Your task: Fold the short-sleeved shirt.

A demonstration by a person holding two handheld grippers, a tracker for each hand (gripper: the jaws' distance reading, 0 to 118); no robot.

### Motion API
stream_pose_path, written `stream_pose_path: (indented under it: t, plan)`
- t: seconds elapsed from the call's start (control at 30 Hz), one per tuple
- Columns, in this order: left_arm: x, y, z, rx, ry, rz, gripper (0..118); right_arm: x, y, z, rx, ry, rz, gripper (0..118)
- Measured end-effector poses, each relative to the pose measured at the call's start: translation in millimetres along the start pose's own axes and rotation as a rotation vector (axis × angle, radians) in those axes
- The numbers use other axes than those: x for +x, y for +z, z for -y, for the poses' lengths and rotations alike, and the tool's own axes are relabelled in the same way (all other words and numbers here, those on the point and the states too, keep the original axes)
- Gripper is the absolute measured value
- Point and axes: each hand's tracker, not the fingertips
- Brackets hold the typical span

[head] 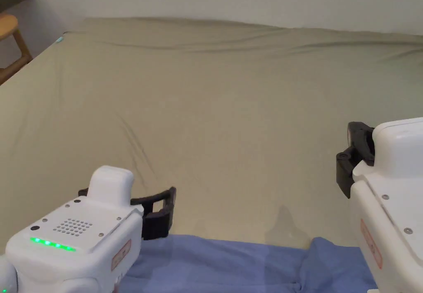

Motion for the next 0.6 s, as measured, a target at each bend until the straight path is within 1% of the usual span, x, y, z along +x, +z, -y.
stream_pose_path:
  t: [0.03,0.17,0.2,0.3,0.37,0.43,0.5,0.53,0.57,0.6]
  plan:
    - [-16.5,-8.2,14.8,-0.058,0.036,0.015,111,1.6,-3.4,3.6,-0.013,-0.006,-0.003,0]
    - [-98.3,-22.2,68.2,-0.222,0.272,-0.004,111,1.9,-10.8,12.3,-0.052,0.010,0.000,0]
    - [-120.4,-23.7,78.9,-0.240,0.343,0.011,111,3.2,-12.1,14.2,-0.060,0.007,-0.005,0]
    - [-175.7,-28.3,101.2,-0.298,0.490,0.065,111,5.5,-16.2,17.4,-0.084,-0.010,-0.019,0]
    - [-200.1,-32.1,112.3,-0.325,0.545,0.115,111,5.1,-17.8,19.0,-0.094,-0.011,-0.024,0]
    - [-216.0,-39.6,123.1,-0.349,0.626,0.166,111,3.0,-19.8,19.5,-0.101,-0.004,-0.025,0]
    - [-229.9,-53.4,142.6,-0.384,0.743,0.290,111,4.1,-21.7,25.3,-0.107,0.001,-0.023,0]
    - [-234.2,-60.3,152.2,-0.397,0.809,0.325,111,4.0,-22.1,25.5,-0.110,0.001,-0.023,0]
    - [-236.9,-61.5,155.9,-0.354,0.836,0.357,111,4.1,-22.1,25.3,-0.112,-0.002,-0.024,0]
    - [-214.7,-48.1,137.1,-0.302,0.858,0.398,111,4.1,-22.1,25.0,-0.114,-0.004,-0.026,0]
